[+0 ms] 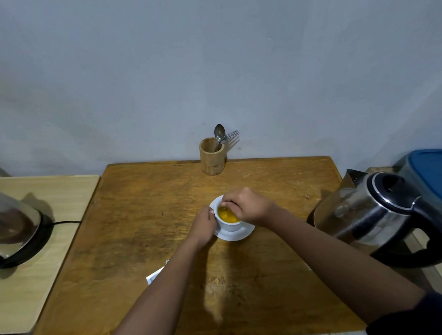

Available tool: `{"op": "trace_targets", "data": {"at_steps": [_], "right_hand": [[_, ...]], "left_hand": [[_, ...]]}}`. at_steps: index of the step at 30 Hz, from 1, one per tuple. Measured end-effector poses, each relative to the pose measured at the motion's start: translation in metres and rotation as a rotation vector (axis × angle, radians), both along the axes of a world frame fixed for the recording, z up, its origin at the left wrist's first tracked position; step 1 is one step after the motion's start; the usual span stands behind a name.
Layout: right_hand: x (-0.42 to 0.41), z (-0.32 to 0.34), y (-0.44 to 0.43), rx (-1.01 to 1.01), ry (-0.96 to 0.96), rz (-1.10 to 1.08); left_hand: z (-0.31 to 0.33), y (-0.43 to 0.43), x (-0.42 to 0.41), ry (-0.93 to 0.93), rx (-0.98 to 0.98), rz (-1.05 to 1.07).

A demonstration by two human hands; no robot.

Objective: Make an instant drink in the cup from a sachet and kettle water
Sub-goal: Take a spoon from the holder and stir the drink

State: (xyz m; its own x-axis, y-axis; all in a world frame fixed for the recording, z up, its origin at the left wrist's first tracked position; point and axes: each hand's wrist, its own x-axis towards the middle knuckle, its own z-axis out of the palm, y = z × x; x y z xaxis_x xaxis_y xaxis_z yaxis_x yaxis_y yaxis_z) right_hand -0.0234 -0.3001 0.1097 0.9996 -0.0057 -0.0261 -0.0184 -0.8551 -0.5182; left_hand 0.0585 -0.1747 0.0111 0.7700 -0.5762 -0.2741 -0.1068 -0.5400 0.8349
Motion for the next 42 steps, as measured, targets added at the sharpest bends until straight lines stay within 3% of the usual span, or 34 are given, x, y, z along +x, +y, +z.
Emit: {"op": "trace_targets", "data": {"at_steps": [9, 15, 22, 27, 34, 42], "right_hand": [[0.003, 0.018, -0.013, 0.181, 0.2, -0.074], [0.01, 0.029, -0.025, 0.067, 0.296, -0.045], [0.013, 0.02, -0.025, -0.111, 0.222, 0.036], [0.012, 0.012, -0.015, -0.017, 0.138, 0.04], [0.008, 0.017, -0.014, 0.113, 0.204, 0.031], [0.008, 0.023, -0.029, -0.029, 0.226, 0.039]], "left_hand": [[0.005, -0.002, 0.0, 0.017, 0.014, -0.01], [0.007, -0.004, 0.002, -0.023, 0.06, -0.031], [0.008, -0.001, 0.003, -0.047, 0.038, -0.06], [0.006, 0.0, 0.006, -0.041, 0.02, -0.065], [0.009, 0.0, 0.006, -0.029, 0.042, -0.05], [0.014, -0.002, 0.005, -0.046, 0.075, -0.064]]}}
